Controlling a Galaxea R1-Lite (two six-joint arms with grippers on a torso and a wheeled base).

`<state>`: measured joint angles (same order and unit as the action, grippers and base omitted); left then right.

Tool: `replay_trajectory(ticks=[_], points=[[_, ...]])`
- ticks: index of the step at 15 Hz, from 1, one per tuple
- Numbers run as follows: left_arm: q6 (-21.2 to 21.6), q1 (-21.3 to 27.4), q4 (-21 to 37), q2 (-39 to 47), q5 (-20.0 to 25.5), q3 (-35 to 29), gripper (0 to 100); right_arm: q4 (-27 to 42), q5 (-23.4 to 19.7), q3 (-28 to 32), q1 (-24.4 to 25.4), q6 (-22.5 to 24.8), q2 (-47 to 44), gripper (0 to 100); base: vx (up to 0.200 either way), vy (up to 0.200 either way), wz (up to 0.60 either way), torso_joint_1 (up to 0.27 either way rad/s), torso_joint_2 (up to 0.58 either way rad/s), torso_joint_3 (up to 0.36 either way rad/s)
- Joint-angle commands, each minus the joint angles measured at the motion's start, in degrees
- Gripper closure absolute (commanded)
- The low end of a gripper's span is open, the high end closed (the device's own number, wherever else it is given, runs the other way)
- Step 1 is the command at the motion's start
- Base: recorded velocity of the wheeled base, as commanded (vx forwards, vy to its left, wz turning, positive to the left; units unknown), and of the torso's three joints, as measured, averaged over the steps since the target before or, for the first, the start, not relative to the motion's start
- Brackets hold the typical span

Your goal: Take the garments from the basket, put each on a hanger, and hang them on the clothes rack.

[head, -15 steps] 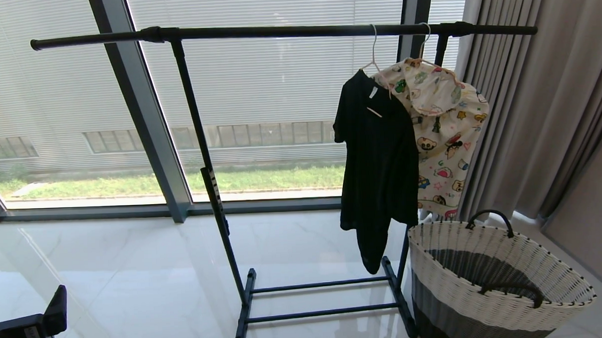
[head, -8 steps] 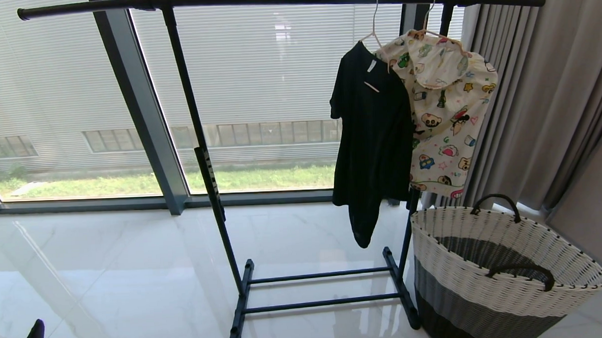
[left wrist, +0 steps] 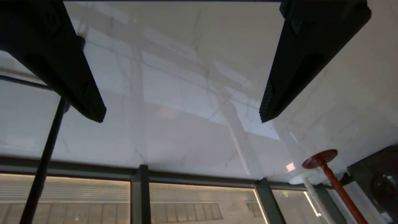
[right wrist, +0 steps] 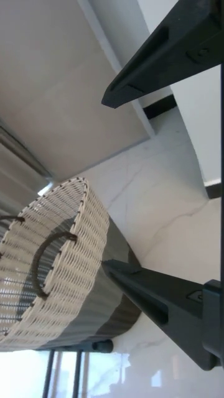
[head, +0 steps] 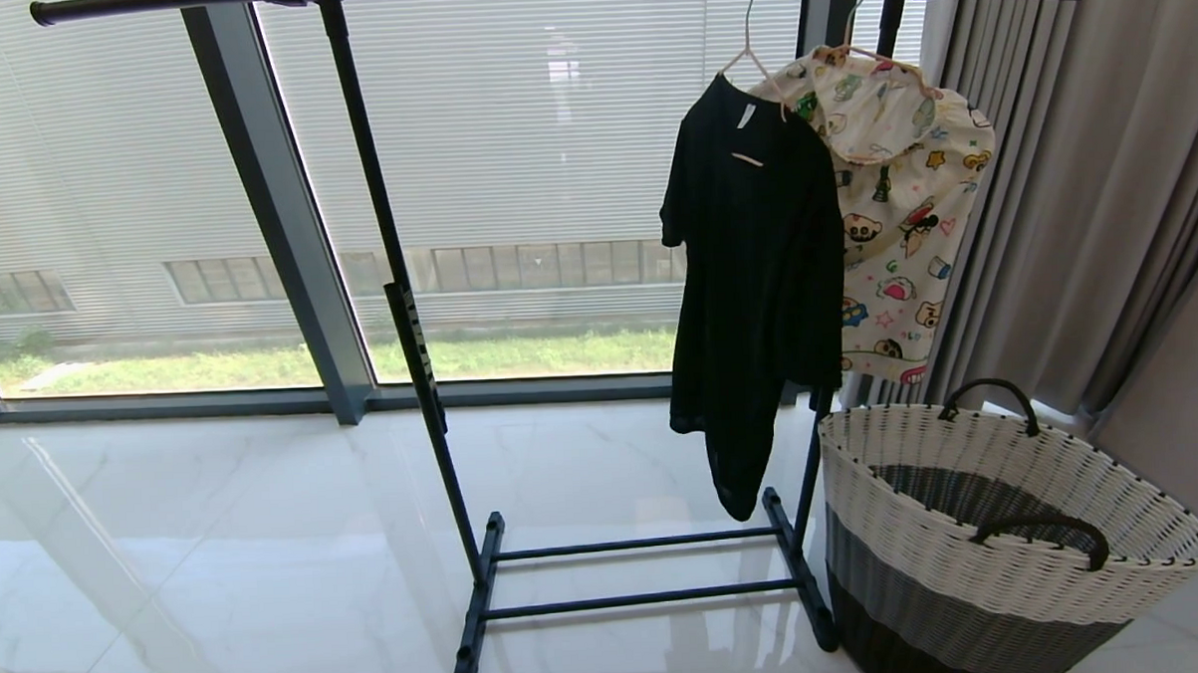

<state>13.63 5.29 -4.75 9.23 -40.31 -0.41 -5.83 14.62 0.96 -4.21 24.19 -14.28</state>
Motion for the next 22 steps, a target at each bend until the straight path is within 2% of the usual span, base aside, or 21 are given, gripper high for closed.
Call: replay_trajectory(ticks=[1,3,4,5,8,10,12,14,15,16,17,18,19,20,21,22], points=[[-0.2,0.0,0.0,-3.8,-0.1,0.0,0,0.2,0.5,-1.0,-0.1,-2.5,9.1,0,0.000,0.000,0.00,0.000,0.00,0.000],[-2.0,0.0,-1.0,-3.8,-0.6,0.4,0,-0.2,6.7,-1.0,-0.1,-6.2,8.8,0,0.000,0.000,0.00,0.000,0.00,0.000],[-3.4,0.0,-1.5,-3.8,-0.8,0.4,0,0.0,8.2,-1.0,-0.1,-8.1,8.8,0,0.000,0.000,0.00,0.000,0.00,0.000],[-4.1,0.0,-1.5,-3.8,-1.0,0.4,0,0.2,8.2,-1.0,-0.1,-9.9,8.8,0,0.000,0.000,0.00,0.000,0.00,0.000],[-4.6,0.0,-1.4,-3.8,0.3,0.4,0,0.3,8.2,-1.0,-0.1,-10.4,8.8,0,0.000,0.000,0.00,0.000,0.00,0.000],[-7.3,0.0,-3.9,-3.8,12.1,0.4,0,-0.2,8.1,-1.0,-0.1,-10.7,8.8,0,0.000,0.000,0.00,0.000,0.00,0.000],[-9.3,0.0,-5.4,-3.8,19.3,0.4,0,-2.5,8.1,-1.0,-0.1,-11.9,8.8,0,0.000,0.000,0.00,0.000,0.00,0.000],[-14.8,0.0,-1.4,-3.7,23.3,0.4,0,-2.5,7.3,-1.0,-0.1,-13.4,8.9,0,0.000,0.000,0.00,0.000,0.00,0.000],[-14.9,0.1,-1.0,-3.7,26.1,0.4,0,-2.5,3.2,-1.0,-0.1,-14.4,8.8,0,0.000,0.000,0.00,0.000,0.00,0.000],[-15.1,0.1,-0.9,-3.7,30.6,0.4,0,-2.4,-2.8,-1.0,-0.1,-15.1,8.9,0,0.000,0.000,0.00,0.000,0.00,0.000],[-14.5,0.0,-1.1,-3.7,37.2,0.4,0,-2.2,-12.0,-1.0,-0.1,-15.7,8.9,0,0.000,0.000,0.00,0.000,0.00,0.000],[-11.2,0.0,-3.3,-3.7,40.9,0.4,0,-0.5,-19.4,-1.0,-0.1,-15.5,8.9,0,0.000,0.000,0.00,0.000,0.00,0.000],[-10.2,0.0,-5.4,-3.8,40.8,0.4,0,0.6,-20.8,-1.0,-0.1,-15.5,8.9,0,0.000,0.000,0.00,0.000,0.00,0.000],[-10.1,0.0,-15.0,-3.8,40.5,0.4,0,1.4,-24.2,-1.0,-0.1,-15.6,8.8,0,0.000,0.000,0.00,0.000,0.00,0.000],[-10.0,0.0,-19.7,-3.8,39.8,0.4,0,1.5,-26.5,-1.0,-0.1,-15.7,8.9,0,0.000,0.000,0.00,0.000,0.00,0.000],[-9.9,0.0,-22.0,-3.7,37.9,0.4,0,2.0,-27.4,-1.0,-0.1,-16.5,8.9,0,0.000,0.000,0.00,0.000,0.00,0.000]])
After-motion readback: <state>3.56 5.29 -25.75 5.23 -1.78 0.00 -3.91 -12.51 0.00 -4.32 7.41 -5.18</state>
